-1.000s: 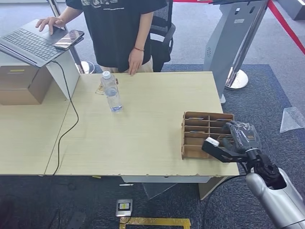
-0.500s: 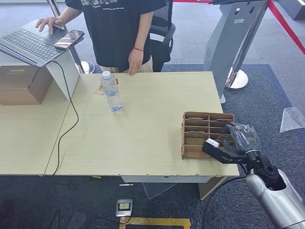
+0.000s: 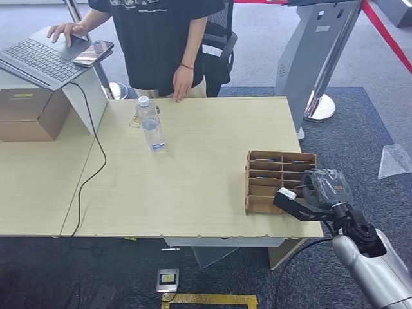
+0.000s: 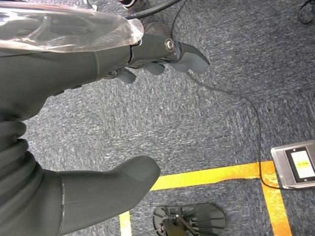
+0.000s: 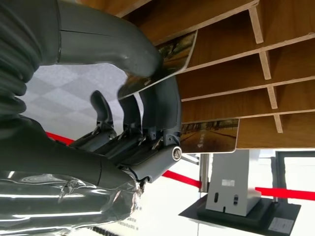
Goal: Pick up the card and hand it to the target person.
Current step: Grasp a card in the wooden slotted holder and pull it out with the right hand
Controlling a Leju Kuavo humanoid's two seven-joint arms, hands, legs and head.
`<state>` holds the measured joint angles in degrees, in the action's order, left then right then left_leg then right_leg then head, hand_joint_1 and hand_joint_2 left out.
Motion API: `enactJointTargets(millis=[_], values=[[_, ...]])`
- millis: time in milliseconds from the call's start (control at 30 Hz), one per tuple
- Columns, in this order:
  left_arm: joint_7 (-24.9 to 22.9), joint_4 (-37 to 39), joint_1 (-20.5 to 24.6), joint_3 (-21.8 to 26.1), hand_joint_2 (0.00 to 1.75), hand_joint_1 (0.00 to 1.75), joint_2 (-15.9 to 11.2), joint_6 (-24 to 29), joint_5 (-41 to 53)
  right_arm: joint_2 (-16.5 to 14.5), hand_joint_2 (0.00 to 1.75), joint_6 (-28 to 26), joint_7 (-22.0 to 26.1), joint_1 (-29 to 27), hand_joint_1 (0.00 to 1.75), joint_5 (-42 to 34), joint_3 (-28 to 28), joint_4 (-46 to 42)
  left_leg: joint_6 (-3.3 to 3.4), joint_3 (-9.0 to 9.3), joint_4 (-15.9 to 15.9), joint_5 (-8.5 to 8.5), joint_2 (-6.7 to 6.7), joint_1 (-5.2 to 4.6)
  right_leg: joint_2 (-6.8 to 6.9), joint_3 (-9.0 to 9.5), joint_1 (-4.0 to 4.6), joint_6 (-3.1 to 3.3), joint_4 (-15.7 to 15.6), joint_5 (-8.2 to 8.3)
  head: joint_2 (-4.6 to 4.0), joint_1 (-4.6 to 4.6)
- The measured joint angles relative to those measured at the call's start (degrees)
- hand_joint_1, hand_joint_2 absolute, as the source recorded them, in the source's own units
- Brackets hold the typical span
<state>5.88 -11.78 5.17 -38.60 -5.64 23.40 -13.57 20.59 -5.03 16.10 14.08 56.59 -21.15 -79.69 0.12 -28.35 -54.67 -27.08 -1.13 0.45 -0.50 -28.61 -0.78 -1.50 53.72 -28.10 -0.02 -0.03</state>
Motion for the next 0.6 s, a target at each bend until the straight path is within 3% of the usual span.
enactJointTargets(millis=[600], values=[[0.0, 0.0, 0.0, 0.0, 1.75, 0.00, 0.0, 0.2, 0.0, 0.1, 1.75, 0.3, -0.4, 0.0, 1.74, 0.3, 0.2, 0.0, 0.00, 0.02, 0.0, 0.00, 0.00, 0.00, 0.00, 0.01, 0.00, 0.00, 0.0, 0.01, 0.00, -0.01]])
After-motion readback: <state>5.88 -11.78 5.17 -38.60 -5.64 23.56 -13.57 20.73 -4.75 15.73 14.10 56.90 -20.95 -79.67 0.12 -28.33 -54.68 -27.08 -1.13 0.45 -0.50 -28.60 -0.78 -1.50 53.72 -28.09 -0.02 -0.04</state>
